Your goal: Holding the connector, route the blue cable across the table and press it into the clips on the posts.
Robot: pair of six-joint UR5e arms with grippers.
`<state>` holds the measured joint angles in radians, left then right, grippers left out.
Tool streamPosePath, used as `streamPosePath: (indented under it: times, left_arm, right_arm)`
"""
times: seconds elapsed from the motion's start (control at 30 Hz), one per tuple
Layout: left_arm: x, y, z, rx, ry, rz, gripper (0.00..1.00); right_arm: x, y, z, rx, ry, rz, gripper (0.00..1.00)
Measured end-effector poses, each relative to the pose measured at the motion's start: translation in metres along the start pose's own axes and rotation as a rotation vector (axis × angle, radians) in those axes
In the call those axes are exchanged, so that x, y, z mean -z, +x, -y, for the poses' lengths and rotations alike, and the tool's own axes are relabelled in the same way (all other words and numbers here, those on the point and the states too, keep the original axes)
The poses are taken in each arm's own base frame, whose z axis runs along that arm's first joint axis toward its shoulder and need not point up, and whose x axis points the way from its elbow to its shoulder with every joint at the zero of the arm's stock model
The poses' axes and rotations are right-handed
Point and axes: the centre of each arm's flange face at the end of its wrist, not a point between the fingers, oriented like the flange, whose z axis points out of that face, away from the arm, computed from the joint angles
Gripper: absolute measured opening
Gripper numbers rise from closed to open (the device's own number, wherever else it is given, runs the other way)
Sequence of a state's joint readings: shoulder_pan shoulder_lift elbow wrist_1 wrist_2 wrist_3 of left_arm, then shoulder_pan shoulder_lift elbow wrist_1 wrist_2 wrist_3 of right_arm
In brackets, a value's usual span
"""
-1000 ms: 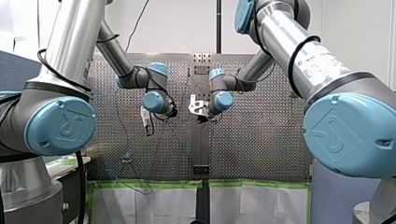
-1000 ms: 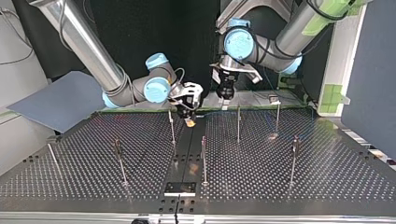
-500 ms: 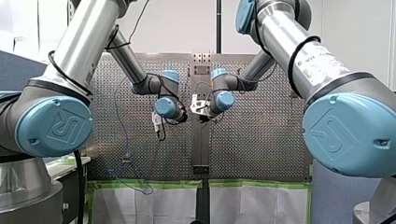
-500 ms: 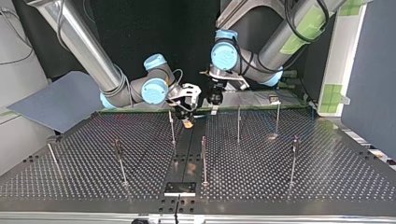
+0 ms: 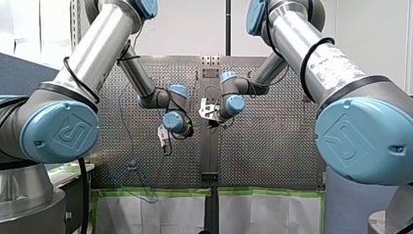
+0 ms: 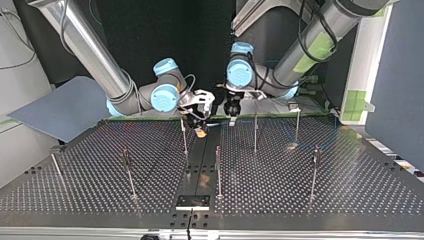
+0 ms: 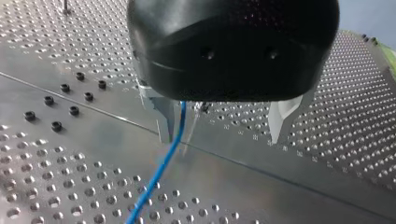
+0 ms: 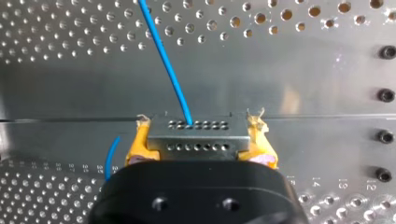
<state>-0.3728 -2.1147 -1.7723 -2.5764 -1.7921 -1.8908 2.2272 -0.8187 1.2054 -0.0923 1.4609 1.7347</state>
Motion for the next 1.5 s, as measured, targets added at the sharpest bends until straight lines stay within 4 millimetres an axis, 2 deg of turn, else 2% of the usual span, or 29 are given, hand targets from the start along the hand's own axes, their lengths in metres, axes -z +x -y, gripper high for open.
streamPosePath:
  times: [0.13,0.27,0.47,0.5,0.53,0.57,0.6,0.63,0.67,0.7,0.73,0.77,0.8,0.97,1.17,1.33,1.5]
  left_arm:
    - [-0.016,-0.002,-0.001,0.019,-0.022,0.040,1.00]
    - [-0.026,-0.011,-0.001,0.019,-0.044,0.066,1.00]
    - [-0.026,-0.013,-0.001,-0.002,-0.066,0.049,1.00]
    - [-0.025,-0.012,-0.001,-0.006,-0.068,0.045,0.93]
    - [-0.025,-0.012,-0.001,-0.011,-0.070,0.042,0.73]
    - [-0.024,-0.011,0.000,-0.016,-0.071,0.038,0.73]
    - [-0.024,-0.011,0.000,-0.020,-0.072,0.036,0.53]
    - [-0.023,-0.011,0.001,-0.022,-0.072,0.034,0.39]
    - [-0.023,-0.011,0.001,-0.026,-0.072,0.031,0.39]
    - [-0.022,-0.011,0.002,-0.027,-0.072,0.031,0.25]
    - [-0.021,-0.012,0.003,-0.027,-0.071,0.030,0.04]
    - [-0.020,-0.014,0.004,-0.028,-0.070,0.030,0.04]
    - [-0.019,-0.016,0.005,-0.027,-0.070,0.029,0.00]
    - [-0.015,-0.028,0.011,-0.012,-0.062,0.046,0.00]
    - [-0.014,-0.030,0.012,-0.001,-0.064,0.053,0.00]
    - [-0.009,-0.036,0.012,-0.007,-0.076,0.039,0.00]
    - [0.002,-0.055,0.015,-0.016,-0.102,0.043,0.00]
  right_arm:
    - [0.000,0.000,0.002,0.001,0.014,0.002,0.00]
    - [0.000,-0.001,0.003,0.002,0.018,0.003,0.00]
    - [0.000,0.000,0.003,0.002,0.018,0.002,0.00]
    - [0.000,0.000,0.002,0.001,0.018,0.002,0.00]
    - [0.000,0.000,0.002,0.001,0.018,0.002,0.00]
    - [0.000,0.000,0.002,0.001,0.018,0.001,0.00]
    - [0.000,0.000,0.002,0.001,0.018,0.001,0.00]
    - [0.000,0.000,0.002,0.001,0.018,0.001,0.00]
    - [0.000,0.000,0.002,0.001,0.018,0.001,0.00]
    - [0.000,0.000,0.002,0.001,0.018,0.001,0.00]
    - [0.000,0.000,0.002,0.001,0.017,0.001,0.00]
    - [0.000,0.000,0.002,0.001,0.017,0.000,0.00]
    - [0.000,0.000,0.001,0.001,0.017,0.000,0.00]
    - [0.000,0.000,0.002,0.001,0.018,0.000,0.00]
    - [0.002,0.006,0.004,0.003,0.020,-0.007,0.00]
    - [0.010,0.024,0.008,0.004,0.026,-0.025,0.00]
    - [0.025,0.047,0.017,0.004,0.032,-0.036,0.00]
